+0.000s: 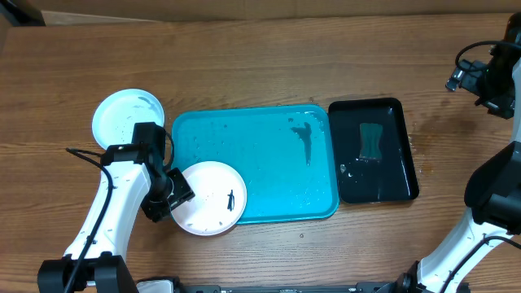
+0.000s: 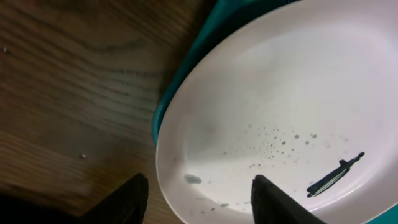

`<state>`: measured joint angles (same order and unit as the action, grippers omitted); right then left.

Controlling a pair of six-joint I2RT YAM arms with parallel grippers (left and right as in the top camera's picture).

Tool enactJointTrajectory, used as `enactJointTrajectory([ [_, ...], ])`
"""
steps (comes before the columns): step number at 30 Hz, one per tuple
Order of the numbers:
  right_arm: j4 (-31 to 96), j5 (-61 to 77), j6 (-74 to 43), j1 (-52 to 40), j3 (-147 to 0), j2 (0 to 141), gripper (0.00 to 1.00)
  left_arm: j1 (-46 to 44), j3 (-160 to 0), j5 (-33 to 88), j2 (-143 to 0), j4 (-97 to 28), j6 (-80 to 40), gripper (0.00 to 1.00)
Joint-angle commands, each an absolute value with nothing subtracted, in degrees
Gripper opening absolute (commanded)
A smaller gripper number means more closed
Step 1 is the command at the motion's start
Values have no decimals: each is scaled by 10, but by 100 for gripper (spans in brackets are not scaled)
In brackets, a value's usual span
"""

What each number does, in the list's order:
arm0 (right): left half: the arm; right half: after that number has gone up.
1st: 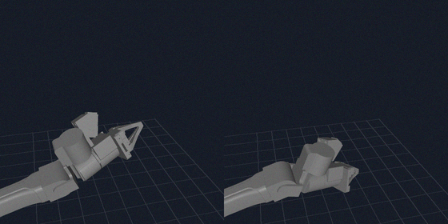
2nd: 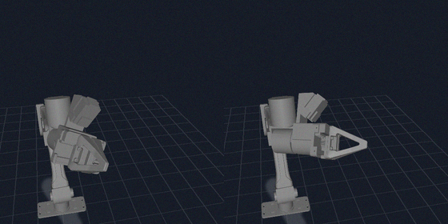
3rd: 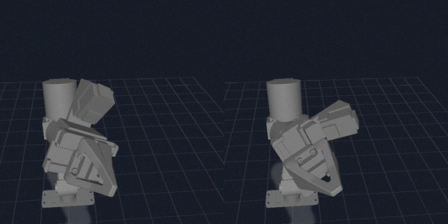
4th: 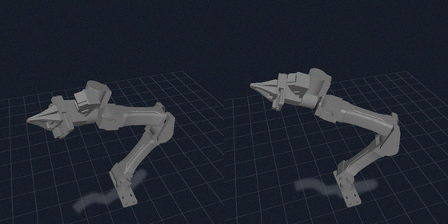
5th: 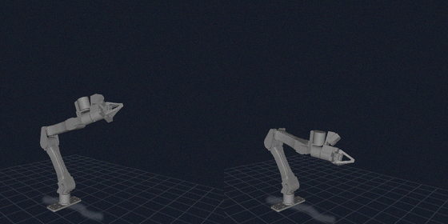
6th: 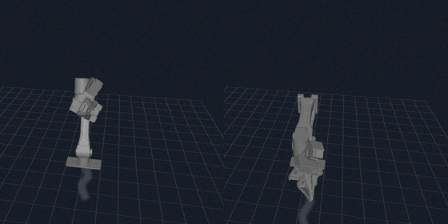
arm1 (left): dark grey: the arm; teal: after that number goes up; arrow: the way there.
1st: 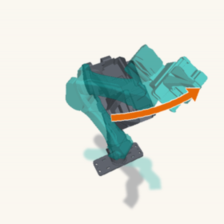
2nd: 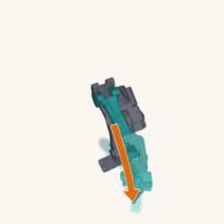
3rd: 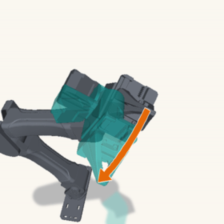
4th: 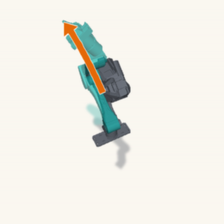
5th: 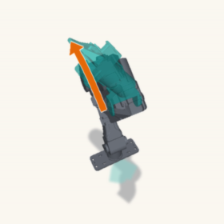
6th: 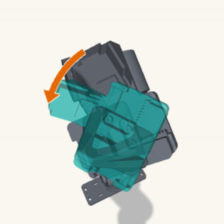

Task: Clean dirty plates on tray and stack at the side
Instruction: 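Move left gripper to the remaining white plate rim and grasp it, then slide the white plate right toward the turquoise tray center with left gripper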

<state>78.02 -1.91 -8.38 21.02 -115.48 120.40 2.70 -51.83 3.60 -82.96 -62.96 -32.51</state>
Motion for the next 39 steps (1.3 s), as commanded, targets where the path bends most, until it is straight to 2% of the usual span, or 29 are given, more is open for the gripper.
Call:
enactJointTrajectory([
  [1, 778, -23, -88, 211, -1155, 1197, 100, 26, -514, 9, -832, -614, -293, 52],
  [13, 778, -23, -88, 211, -1155, 1197, 100, 26, -514, -21, -832, -587, -267, 58],
  [23, 778, -23, -88, 211, -1155, 1197, 100, 26, -478, -17, -832, -568, -267, 56],
  [39, 778, -23, -88, 211, -1155, 1197, 100, 26, -443, 30, -832, -521, -268, 22],
])
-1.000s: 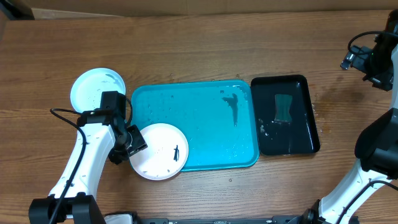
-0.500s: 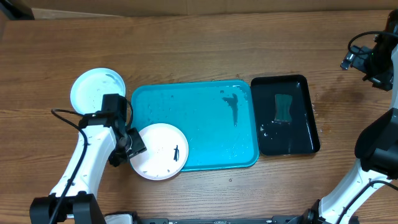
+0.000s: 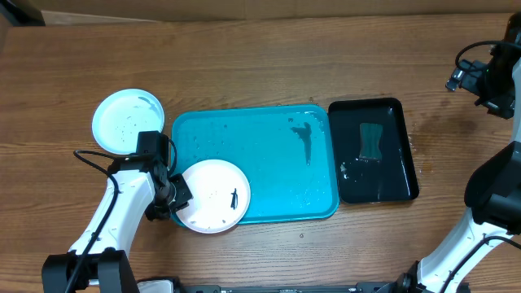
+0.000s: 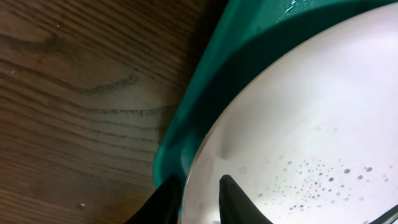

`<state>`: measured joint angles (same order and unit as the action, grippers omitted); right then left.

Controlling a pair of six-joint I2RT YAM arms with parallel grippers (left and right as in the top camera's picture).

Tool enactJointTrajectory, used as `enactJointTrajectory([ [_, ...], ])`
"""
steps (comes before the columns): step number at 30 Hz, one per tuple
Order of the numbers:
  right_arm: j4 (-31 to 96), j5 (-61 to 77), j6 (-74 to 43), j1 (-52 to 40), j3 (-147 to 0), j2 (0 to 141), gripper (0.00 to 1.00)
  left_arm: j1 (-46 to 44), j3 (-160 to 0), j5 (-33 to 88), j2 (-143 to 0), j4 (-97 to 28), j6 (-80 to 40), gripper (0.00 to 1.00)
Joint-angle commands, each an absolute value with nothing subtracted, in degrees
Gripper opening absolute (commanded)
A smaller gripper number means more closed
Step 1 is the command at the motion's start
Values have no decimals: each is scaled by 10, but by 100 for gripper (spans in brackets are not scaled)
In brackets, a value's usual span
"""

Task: Clean dirty plates on tray and stack at the side
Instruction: 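Slide the white plate right toward the turquoise tray center with left gripper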

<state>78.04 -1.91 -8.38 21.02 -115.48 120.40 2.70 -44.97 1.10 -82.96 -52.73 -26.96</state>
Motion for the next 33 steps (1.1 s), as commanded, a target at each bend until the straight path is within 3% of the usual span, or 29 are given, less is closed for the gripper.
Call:
enactJointTrajectory([
  [1, 778, -23, -88, 211, -1155, 1197, 100, 26, -443, 33, -832, -520, -268, 21],
  [16, 778, -23, -88, 211, -1155, 1197, 100, 26, -427, 80, -832, -483, -275, 22],
  [28, 778, -23, -88, 211, -1155, 1197, 100, 24, -423, 219, -832, -426, -305, 22],
  [33, 778, -23, -88, 211, -1155, 1197, 100, -6, -424, 244, -832, -396, -322, 27],
])
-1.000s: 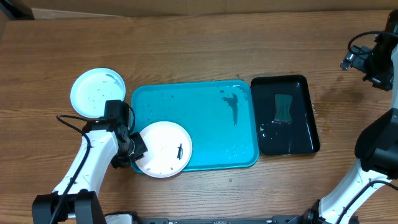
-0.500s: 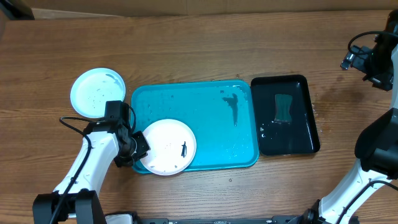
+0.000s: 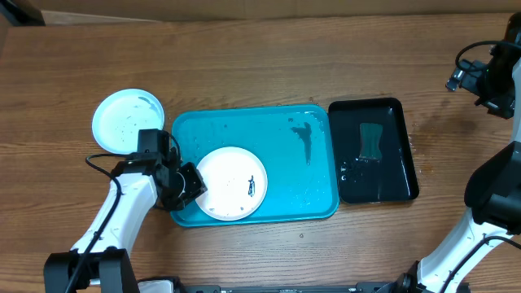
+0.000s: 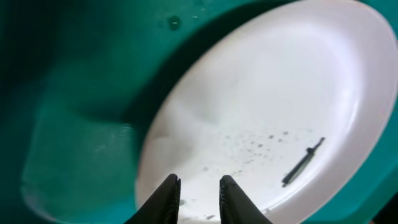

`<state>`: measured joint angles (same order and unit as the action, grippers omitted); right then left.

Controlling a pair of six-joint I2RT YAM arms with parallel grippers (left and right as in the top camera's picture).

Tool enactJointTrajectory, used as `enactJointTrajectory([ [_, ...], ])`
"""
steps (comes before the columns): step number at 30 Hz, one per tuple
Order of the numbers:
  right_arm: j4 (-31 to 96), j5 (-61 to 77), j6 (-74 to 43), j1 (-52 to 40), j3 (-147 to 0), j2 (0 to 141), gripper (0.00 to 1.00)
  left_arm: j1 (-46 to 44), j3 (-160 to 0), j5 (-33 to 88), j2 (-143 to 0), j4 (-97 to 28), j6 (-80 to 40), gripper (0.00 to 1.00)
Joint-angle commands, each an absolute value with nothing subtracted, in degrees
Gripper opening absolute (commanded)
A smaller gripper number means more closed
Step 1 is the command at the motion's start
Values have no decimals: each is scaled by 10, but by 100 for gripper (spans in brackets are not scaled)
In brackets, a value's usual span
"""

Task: Clean dirty plates on tray and stack at the side
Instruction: 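Slide the white plate right toward the turquoise tray center with left gripper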

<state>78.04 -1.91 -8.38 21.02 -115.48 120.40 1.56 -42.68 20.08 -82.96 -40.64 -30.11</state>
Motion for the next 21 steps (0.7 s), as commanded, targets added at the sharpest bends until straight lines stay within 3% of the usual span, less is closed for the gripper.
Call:
enactJointTrajectory([
  [1, 778, -23, -88, 211, -1155, 1197, 100, -14, -426, 249, -832, -392, -315, 31],
  [3, 778, -23, -88, 211, -1155, 1197, 100, -30, -446, 246, -832, -397, -279, 40],
  [6, 778, -23, -88, 211, -1155, 1197, 100, -34, -529, 191, -832, -471, -262, 46],
  [13, 778, -23, -88, 211, -1155, 1197, 100, -34, -717, 106, -832, -632, -141, 47],
  [21, 778, -23, -88, 211, -1155, 1197, 100, -34, -653, 53, -833, -653, -141, 47],
])
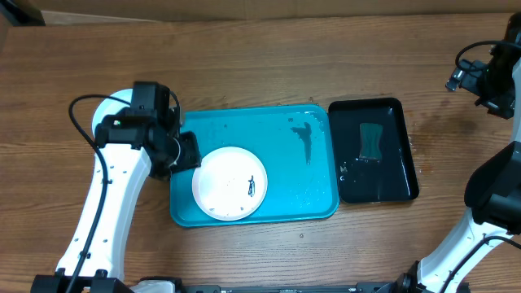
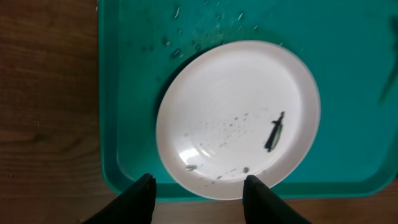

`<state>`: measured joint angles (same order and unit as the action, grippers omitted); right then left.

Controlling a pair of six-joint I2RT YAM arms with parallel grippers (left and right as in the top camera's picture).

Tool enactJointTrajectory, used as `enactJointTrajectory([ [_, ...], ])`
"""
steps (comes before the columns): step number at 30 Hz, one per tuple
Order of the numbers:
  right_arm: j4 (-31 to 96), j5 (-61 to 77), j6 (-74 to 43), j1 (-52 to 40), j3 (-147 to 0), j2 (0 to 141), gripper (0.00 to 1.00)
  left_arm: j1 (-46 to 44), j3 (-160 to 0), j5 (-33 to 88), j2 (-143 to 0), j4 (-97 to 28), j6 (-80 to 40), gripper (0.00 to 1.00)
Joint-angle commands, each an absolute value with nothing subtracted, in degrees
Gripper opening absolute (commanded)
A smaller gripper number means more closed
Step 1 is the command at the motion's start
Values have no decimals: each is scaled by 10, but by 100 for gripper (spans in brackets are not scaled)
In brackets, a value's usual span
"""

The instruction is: Clean dirty plates on tray and stack at the side

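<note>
A white dirty plate (image 1: 230, 183) with a dark streak and small specks lies flat in the front left part of the teal tray (image 1: 277, 134). The left wrist view looks down on this plate (image 2: 239, 118) inside the tray (image 2: 354, 93). My left gripper (image 1: 186, 152) hangs above the tray's left edge, open and holding nothing, with its fingertips (image 2: 142, 198) spread wide above the plate's near rim. A second white plate (image 1: 108, 111) sits on the table left of the tray, partly hidden by my left arm. My right gripper (image 1: 482, 78) is far off at the right edge.
A black tray (image 1: 403, 167) holding a green sponge (image 1: 370, 140) and some water stands just right of the teal tray. Water drops and a dark smear (image 1: 304, 134) mark the teal tray's right half. Bare wooden table surrounds both trays.
My left gripper was shut on the plate's left rim, low at the tray's front left. Now it is open and higher, by the tray's left edge. The plate lies free.
The dirty plate first overhung the tray's front left corner, with my left gripper open around its rim. Then the gripper was shut on that rim. Then the plate lay farther inside the tray, still held. Now it rests there, let go. The right arm stayed put.
</note>
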<state>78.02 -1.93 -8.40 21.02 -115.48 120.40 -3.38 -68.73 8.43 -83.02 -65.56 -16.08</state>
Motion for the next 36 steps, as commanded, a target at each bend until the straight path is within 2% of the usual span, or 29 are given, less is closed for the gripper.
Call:
enactJointTrajectory([
  [1, 778, -23, -88, 211, -1155, 1197, 100, -34, -635, 53, -833, -644, -141, 48],
  [4, 778, -23, -88, 211, -1155, 1197, 100, -34, -585, 53, -833, -599, -141, 54],
  [7, 778, -23, -88, 211, -1155, 1197, 100, -34, -538, 54, -833, -535, -141, 46],
  [13, 778, -23, -88, 211, -1155, 1197, 100, -34, -480, 60, -833, -444, -141, 36],
  [24, 778, -23, -88, 211, -1155, 1197, 100, -34, -451, 53, -833, -424, -141, 34],
  [36, 778, -23, -88, 211, -1155, 1197, 100, -34, -416, 56, -833, -389, -144, 22],
])
